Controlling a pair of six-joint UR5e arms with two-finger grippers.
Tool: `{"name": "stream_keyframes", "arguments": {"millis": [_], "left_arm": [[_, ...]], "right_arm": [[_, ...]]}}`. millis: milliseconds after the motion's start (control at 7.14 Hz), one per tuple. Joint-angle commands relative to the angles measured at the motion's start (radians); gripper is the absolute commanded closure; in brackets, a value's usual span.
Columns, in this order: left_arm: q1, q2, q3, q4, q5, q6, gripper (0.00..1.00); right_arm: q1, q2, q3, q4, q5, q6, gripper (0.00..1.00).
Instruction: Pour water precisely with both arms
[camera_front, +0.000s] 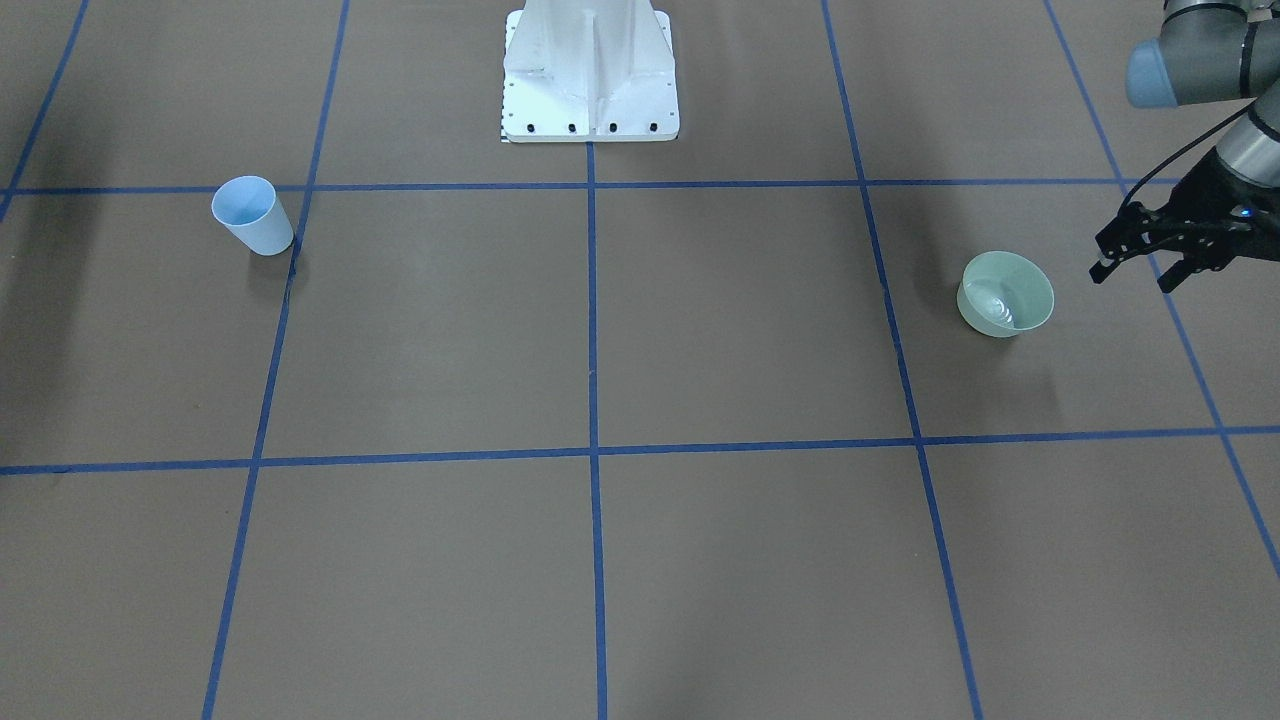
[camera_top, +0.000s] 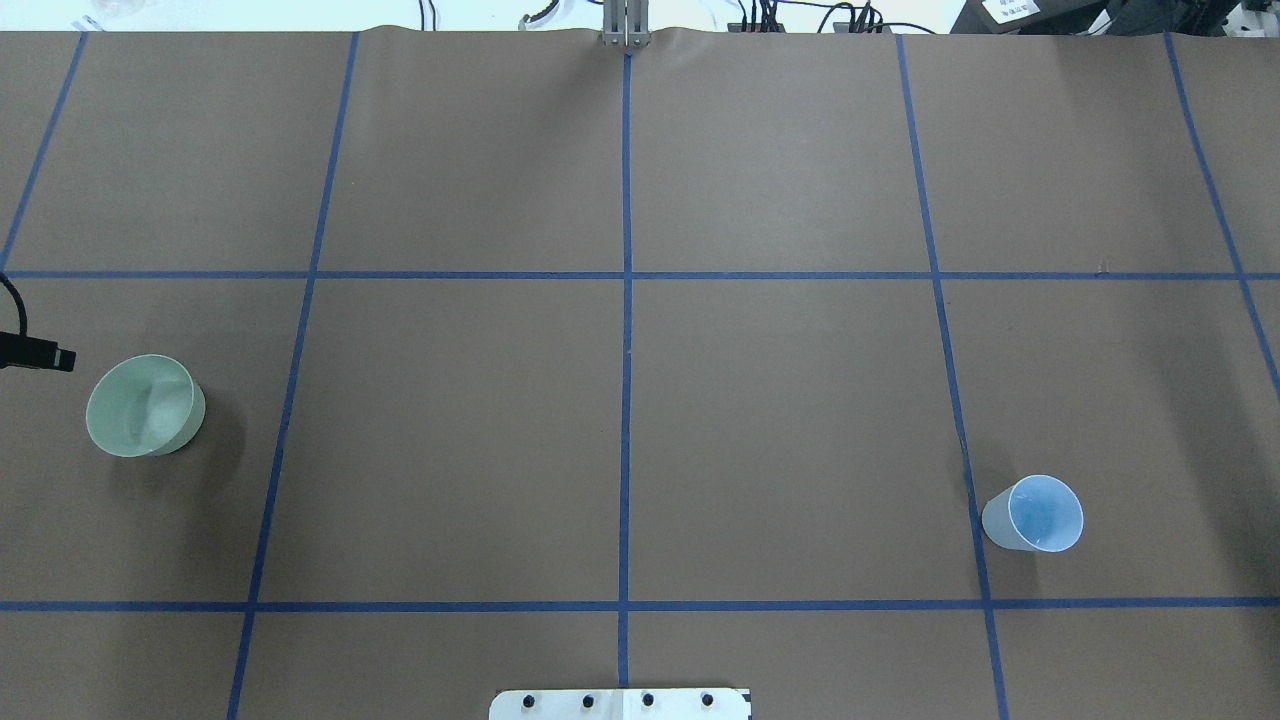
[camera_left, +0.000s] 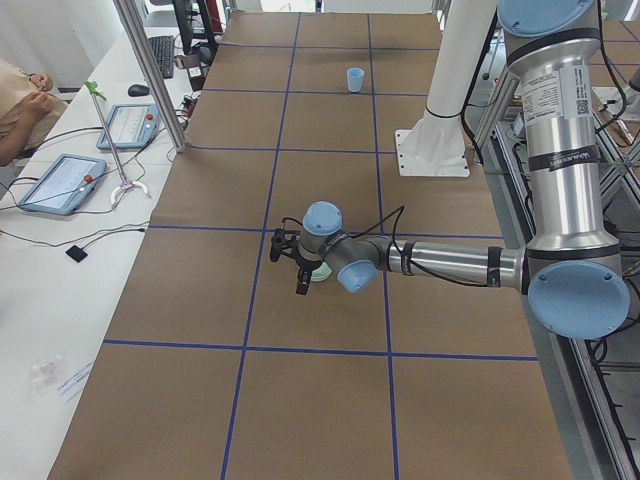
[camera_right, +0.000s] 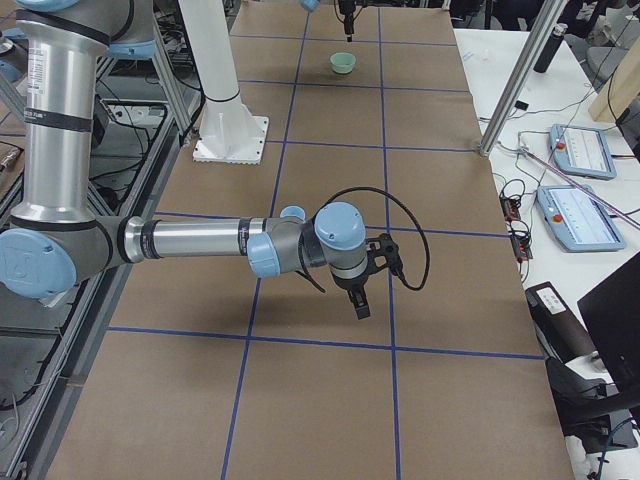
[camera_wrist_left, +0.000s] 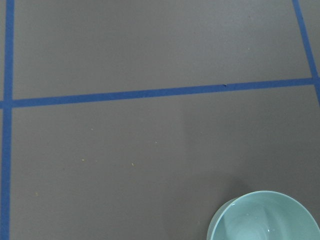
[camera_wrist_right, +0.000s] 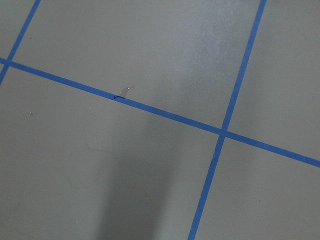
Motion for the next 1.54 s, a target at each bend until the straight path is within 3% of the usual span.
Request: {"name": "stream_keyframes", "arguments": {"millis": [0,140,420,560,700,840,1400], "left_arm": [[0.073,-0.001,0.001,-0.003,0.037,-0.020,0.02],[0.104,-0.004,0.001,-0.001,0.063,-0.020,0.09],[0.145,-0.014,0.018,-0.001,0.069,-0.014,0.61],[0.147,-0.016,0.027,-0.001,0.069,-0.009,0.72],[0.147,-0.022,0.034,-0.001,0.069,-0.004,0.76],[0.145,-0.034,0.026,-0.001,0.068,-0.006,1.00],[0.145,-0.216,0.012,0.058,-0.023,-0.026,1.00]], "right_arm": [[0.000,0.000,0.000,0.000,-0.003,-0.001,0.00],[0.000,0.000,0.000,0.000,-0.001,-0.001,0.00],[0.000,0.000,0.000,0.000,-0.003,-0.001,0.00],[0.000,0.001,0.000,0.000,-0.003,0.000,0.00],[0.000,0.001,0.000,0.000,-0.001,0.000,0.00],[0.000,0.003,0.000,0.000,-0.001,0.000,0.00],[0.000,0.006,0.000,0.000,-0.001,0.000,0.00]]}}
